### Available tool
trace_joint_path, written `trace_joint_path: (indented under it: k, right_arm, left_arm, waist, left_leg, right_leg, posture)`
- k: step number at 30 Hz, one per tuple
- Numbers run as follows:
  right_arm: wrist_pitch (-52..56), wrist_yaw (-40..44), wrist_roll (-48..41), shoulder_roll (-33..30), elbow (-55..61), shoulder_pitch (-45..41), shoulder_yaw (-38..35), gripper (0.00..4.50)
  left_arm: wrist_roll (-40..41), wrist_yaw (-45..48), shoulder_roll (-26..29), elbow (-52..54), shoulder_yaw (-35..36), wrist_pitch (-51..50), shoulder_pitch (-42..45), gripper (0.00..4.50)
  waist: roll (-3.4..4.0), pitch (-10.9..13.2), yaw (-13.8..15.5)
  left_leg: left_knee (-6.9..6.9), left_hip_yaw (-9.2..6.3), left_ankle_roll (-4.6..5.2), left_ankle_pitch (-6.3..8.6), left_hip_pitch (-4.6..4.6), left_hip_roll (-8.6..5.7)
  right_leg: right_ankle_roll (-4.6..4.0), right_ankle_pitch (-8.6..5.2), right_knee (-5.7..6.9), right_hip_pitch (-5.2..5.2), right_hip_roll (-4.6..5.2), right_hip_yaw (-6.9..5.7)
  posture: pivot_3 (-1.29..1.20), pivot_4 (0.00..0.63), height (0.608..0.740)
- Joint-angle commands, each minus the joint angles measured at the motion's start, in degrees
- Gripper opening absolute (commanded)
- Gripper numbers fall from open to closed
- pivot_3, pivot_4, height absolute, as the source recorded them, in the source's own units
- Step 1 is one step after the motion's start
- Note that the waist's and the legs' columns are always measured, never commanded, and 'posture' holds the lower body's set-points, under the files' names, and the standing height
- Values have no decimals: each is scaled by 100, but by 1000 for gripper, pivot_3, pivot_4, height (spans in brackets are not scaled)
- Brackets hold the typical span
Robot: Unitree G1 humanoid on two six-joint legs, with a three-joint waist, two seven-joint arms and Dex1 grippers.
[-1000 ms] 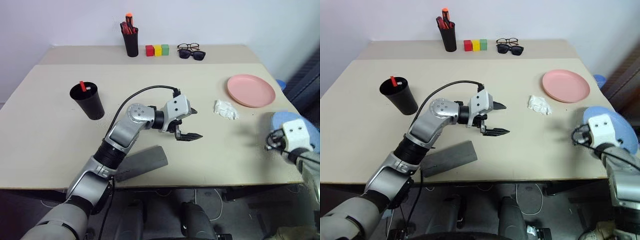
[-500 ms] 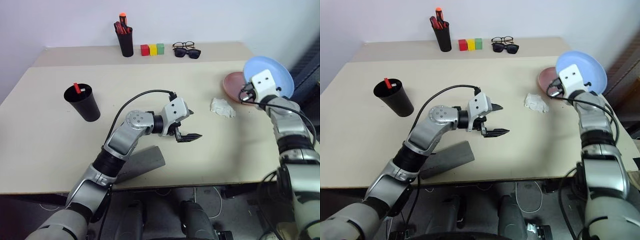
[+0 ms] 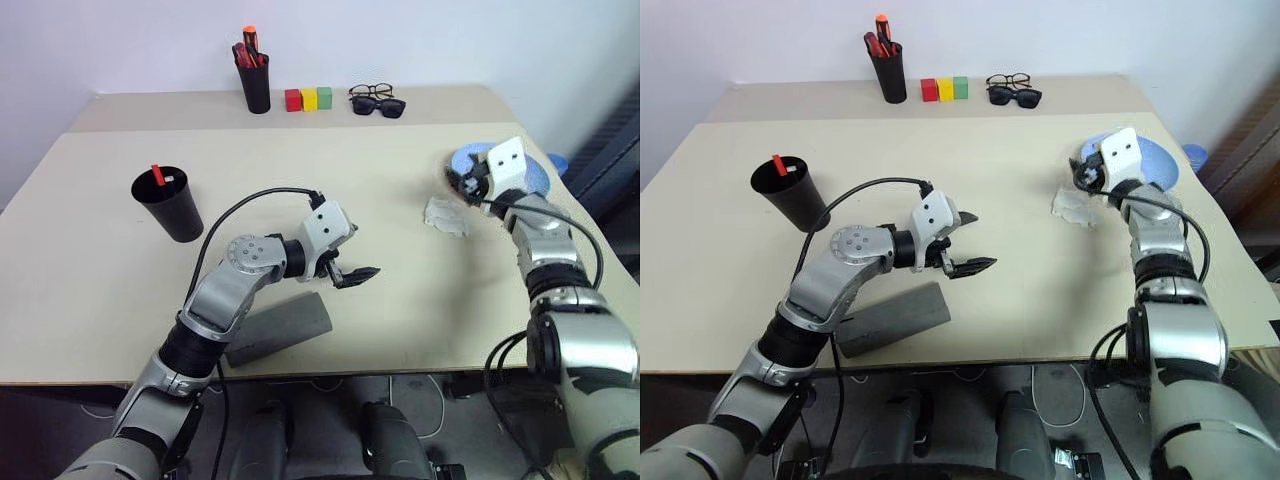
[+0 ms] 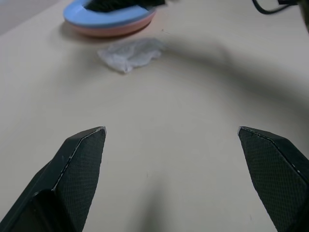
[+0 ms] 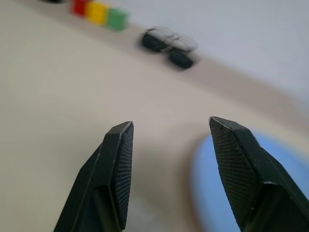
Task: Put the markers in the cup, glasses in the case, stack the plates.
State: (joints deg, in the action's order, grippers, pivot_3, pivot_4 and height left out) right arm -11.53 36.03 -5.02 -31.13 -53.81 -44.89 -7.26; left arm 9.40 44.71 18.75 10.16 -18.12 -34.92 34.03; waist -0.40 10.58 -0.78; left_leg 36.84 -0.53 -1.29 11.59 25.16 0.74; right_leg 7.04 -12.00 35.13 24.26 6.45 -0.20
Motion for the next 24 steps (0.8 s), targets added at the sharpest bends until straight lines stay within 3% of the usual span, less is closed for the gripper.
trace_joint_path:
  k: [1, 6, 22, 24]
  right_arm:
    - [676, 120, -372, 161, 1375, 762, -75, 2479]
    - [978, -303, -343, 367, 1470, 1288, -133, 2479]
    - [315, -1376, 156, 328, -608, 114, -24, 2479]
    - [349, -1494, 189, 313, -811, 13, -37, 1934]
  left_arm:
    - [75, -15, 49, 140, 159, 75, 51, 4500]
    - [79, -16, 36, 84, 162, 71, 158, 4500]
    - [92, -230, 139, 336, 258, -112, 112, 4500]
    - [102, -258, 139, 350, 264, -131, 125, 4500]
  waist:
    - [2, 0, -8]
    - [4, 0, -37]
    - [1, 0, -30]
    - [1, 0, -27]
  left_leg:
    - [2, 0, 0, 0, 0, 0]
    - [11, 3, 0, 0, -6, 0]
    - [2, 2, 0, 0, -25, 0]
    - [3, 2, 0, 0, -26, 0]
  right_leg:
    - [-1, 0, 1, 1, 0, 0]
    - [-18, -7, 8, -1, 0, 2]
    - [-18, -10, 1, -24, 0, 2]
    - [-18, -10, 1, -26, 0, 2]
  posture:
    - [0, 150, 740]
    - [0, 150, 740]
    - [0, 150, 740]
    - [0, 150, 740]
